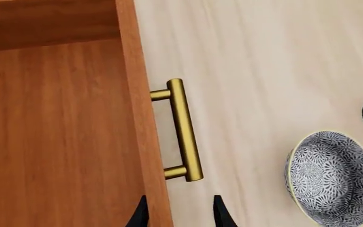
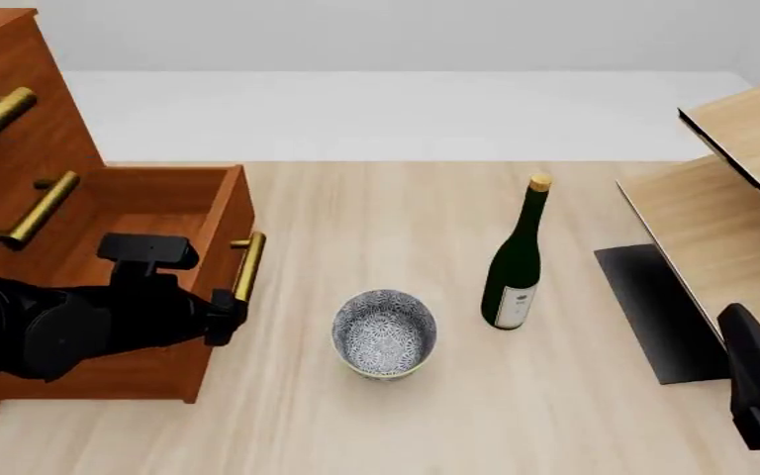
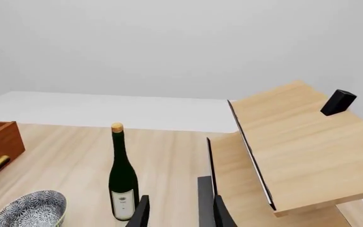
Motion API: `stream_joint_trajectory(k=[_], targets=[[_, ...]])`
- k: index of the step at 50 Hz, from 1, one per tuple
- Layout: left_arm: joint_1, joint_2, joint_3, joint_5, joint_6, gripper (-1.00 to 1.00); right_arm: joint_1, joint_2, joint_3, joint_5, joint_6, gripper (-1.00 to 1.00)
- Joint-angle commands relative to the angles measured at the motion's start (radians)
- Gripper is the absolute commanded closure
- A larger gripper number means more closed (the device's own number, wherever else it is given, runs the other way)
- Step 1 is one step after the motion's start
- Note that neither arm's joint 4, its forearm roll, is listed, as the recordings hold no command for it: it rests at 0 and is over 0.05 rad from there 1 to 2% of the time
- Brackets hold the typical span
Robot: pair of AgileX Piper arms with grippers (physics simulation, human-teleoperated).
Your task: Put the wine bottle in the bottom drawer of the cabinet.
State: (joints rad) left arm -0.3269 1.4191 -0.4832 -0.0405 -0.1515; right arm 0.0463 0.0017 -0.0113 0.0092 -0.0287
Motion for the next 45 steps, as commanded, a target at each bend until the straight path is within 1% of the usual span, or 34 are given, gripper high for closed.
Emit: stream_joint_trajectory(k=[1,20,37,45], targets=[[-0.029,0.028,-0.006,-0.011,-0.008,-1.0,0.003,0.0,-0.001,0.001,-0.001,-1.0],[-0.07,0.065,-0.031,-0.027,-0.01,-1.0,0.011,0.0,-0.002,0.002,-0.004,-1.0],[-0.101,0.064,-0.048,-0.013,0.0,-1.0,0.012,-0.001,-0.004,0.004,-0.005,-1.0],[-0.087,0.0,-0.05,0.034,0.049,-1.0,0.015,0.0,-0.004,0.004,-0.005,-1.0]])
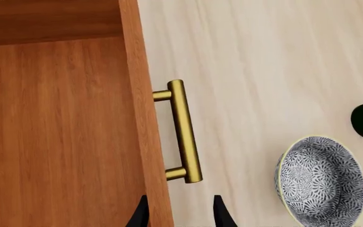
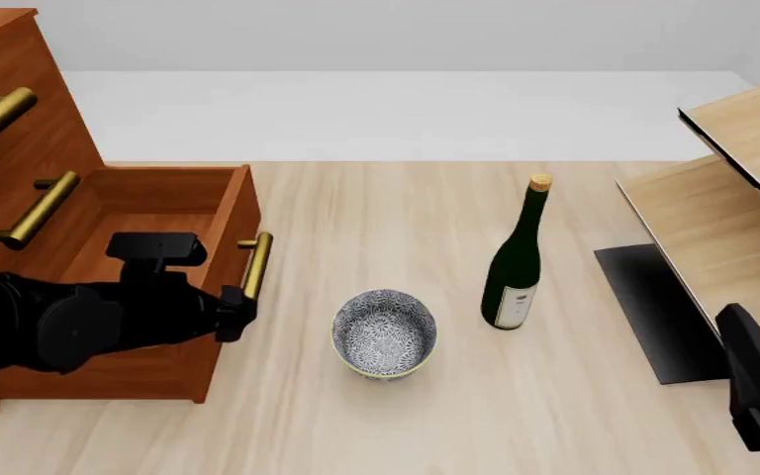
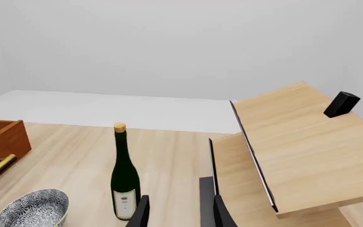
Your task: Put the wine bottle in the bottom drawer of the cabinet.
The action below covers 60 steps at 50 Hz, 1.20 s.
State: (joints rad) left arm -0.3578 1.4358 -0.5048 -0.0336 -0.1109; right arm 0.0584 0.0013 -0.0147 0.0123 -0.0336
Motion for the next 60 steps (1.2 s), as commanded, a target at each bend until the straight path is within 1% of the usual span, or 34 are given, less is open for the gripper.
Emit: stream_joint_trajectory(k=[1,3,4,8,10,12,14,19,24,25,27,30,34,36,38,39,41,42,43,46,48,50,54,56,58,59,60], targets=[[-0.052,-0.034,-0.03,0.038,0.026,-1.0,0.003,0.0,-0.001,0.001,0.0,-1.0],[-0.042,-0.057,-0.037,0.063,0.03,-1.0,0.004,0.0,-0.001,0.001,0.0,-1.0],[-0.035,-0.071,-0.037,0.069,0.047,-1.0,0.004,0.0,-0.001,0.001,0.0,-1.0],[-0.02,-0.108,-0.051,0.105,0.066,-1.0,0.005,0.001,-0.001,0.0,-0.001,-1.0],[-0.014,-0.134,-0.057,0.125,0.092,-1.0,0.005,0.001,-0.001,0.0,0.0,-1.0],[-0.011,-0.148,-0.059,0.138,0.094,-1.0,0.006,0.001,-0.001,0.0,-0.001,-1.0],[-0.003,-0.158,-0.058,0.142,0.121,-1.0,0.007,0.001,-0.002,0.0,-0.002,-1.0],[0.017,-0.177,-0.068,0.161,0.144,-1.0,0.01,0.001,-0.002,0.001,-0.002,-1.0],[0.015,-0.209,-0.089,0.191,0.159,-1.0,0.008,0.001,-0.002,0.001,-0.001,-1.0],[0.011,-0.216,-0.097,0.199,0.152,-1.0,0.008,0.001,-0.002,0.001,-0.002,-1.0],[0.007,-0.234,-0.107,0.214,0.174,-1.0,0.009,0.0,-0.002,0.001,-0.002,-1.0],[-0.001,-0.246,-0.125,0.231,0.168,-1.0,0.009,0.001,-0.003,0.001,-0.002,-1.0],[-0.016,-0.287,-0.163,0.254,0.211,-1.0,0.009,0.0,-0.003,0.001,-0.004,-1.0],[-0.028,-0.304,-0.188,0.265,0.201,-1.0,0.01,0.0,-0.002,0.002,-0.002,-1.0],[-0.029,-0.304,-0.205,0.273,0.209,-1.0,0.009,0.0,-0.002,0.001,-0.002,-1.0],[-0.049,-0.31,-0.219,0.277,0.2,-1.0,0.009,0.001,-0.002,0.001,-0.002,-1.0],[-0.054,-0.308,-0.24,0.289,0.182,-1.0,0.009,0.001,-0.001,0.0,-0.004,-1.0],[-0.061,-0.313,-0.247,0.289,0.186,-1.0,0.009,0.001,-0.002,0.0,-0.003,-1.0],[-0.062,-0.313,-0.253,0.289,0.21,-1.0,0.009,0.001,-0.003,0.001,-0.003,-1.0],[-0.069,-0.305,-0.273,0.291,0.202,-1.0,0.01,0.0,-0.003,0.002,-0.005,-1.0],[-0.075,-0.302,-0.279,0.281,0.216,-1.0,0.011,0.0,-0.003,0.002,-0.006,-1.0],[-0.099,-0.299,-0.284,0.274,0.227,-1.0,0.01,0.0,-0.003,0.002,-0.005,-1.0],[-0.132,-0.292,-0.298,0.258,0.215,-1.0,0.011,0.0,-0.003,0.003,-0.006,-1.0],[-0.163,-0.294,-0.294,0.232,0.241,-1.0,0.011,0.0,-0.002,0.002,-0.007,-1.0],[-0.169,-0.281,-0.299,0.224,0.234,-1.0,0.01,0.0,-0.002,0.003,-0.007,-1.0],[-0.18,-0.278,-0.3,0.213,0.25,-1.0,0.01,0.0,-0.002,0.002,-0.007,-1.0],[-0.187,-0.277,-0.302,0.208,0.25,-1.0,0.01,0.0,-0.002,0.002,-0.007,-1.0]])
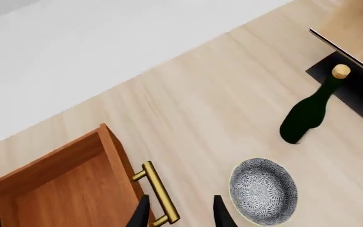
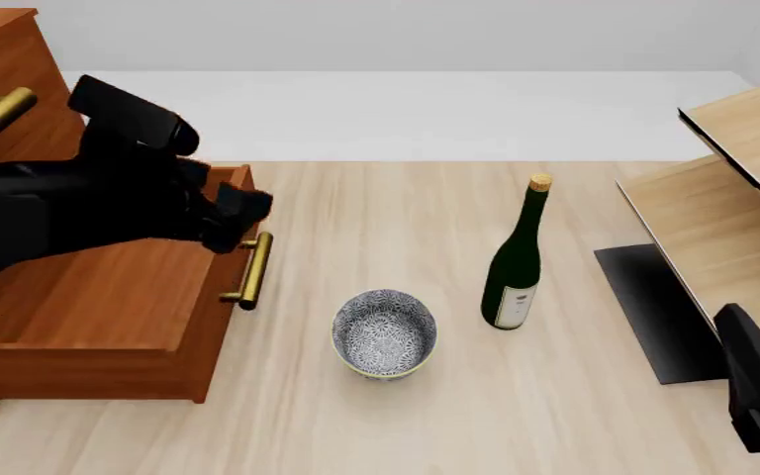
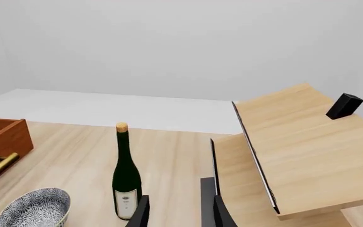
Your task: Put the wine bottle in the bottom drawer of the cabinet.
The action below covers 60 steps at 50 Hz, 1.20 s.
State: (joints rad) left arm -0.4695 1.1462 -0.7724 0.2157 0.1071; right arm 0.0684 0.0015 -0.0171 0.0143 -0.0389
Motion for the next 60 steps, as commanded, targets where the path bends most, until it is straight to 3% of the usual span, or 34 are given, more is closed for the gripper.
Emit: stream_joint_trajectory(k=[1,26,60], targets=[[-0.077,0.022,-0.043,-0.044,0.026,-1.0,0.001,0.0,0.0,0.001,-0.001,-1.0],[-0.173,0.14,-0.119,-0.136,0.031,-1.0,0.01,0.0,0.002,0.003,-0.002,-1.0],[-0.299,0.366,-0.408,-0.092,0.076,-1.0,0.018,0.001,0.004,0.003,0.002,-1.0]])
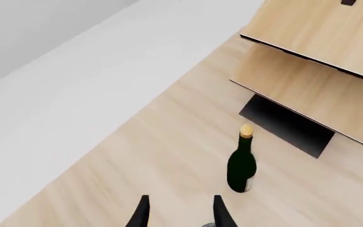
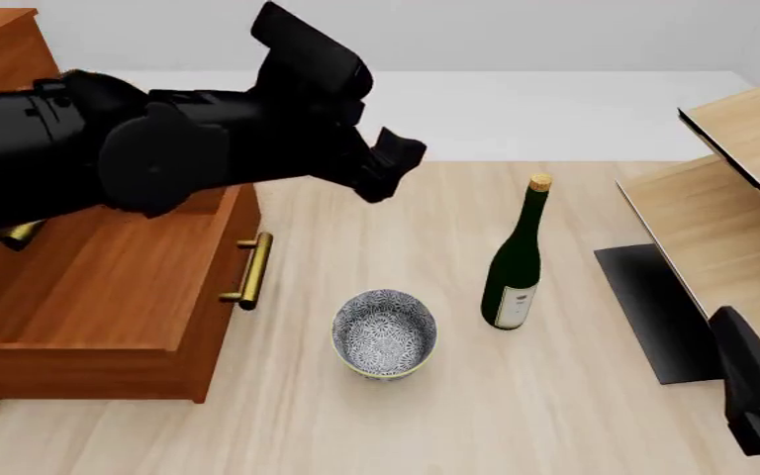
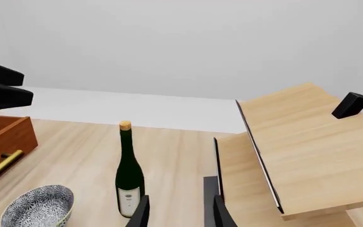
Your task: Put the wine bottle in the bottom drawer of the cabinet.
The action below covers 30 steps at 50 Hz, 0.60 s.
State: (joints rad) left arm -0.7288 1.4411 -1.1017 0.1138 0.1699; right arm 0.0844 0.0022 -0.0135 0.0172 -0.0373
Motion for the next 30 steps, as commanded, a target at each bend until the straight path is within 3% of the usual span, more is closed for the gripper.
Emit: stream_joint_trajectory(k=[1,30], targets=[[-0.043,0.08,-0.084,0.008,0.016,-1.0,0.002,0.0,0.001,0.0,0.001,-1.0],[-0.128,0.247,-0.296,0.036,0.051,-1.0,0.006,0.001,0.005,0.004,0.0,-1.0]])
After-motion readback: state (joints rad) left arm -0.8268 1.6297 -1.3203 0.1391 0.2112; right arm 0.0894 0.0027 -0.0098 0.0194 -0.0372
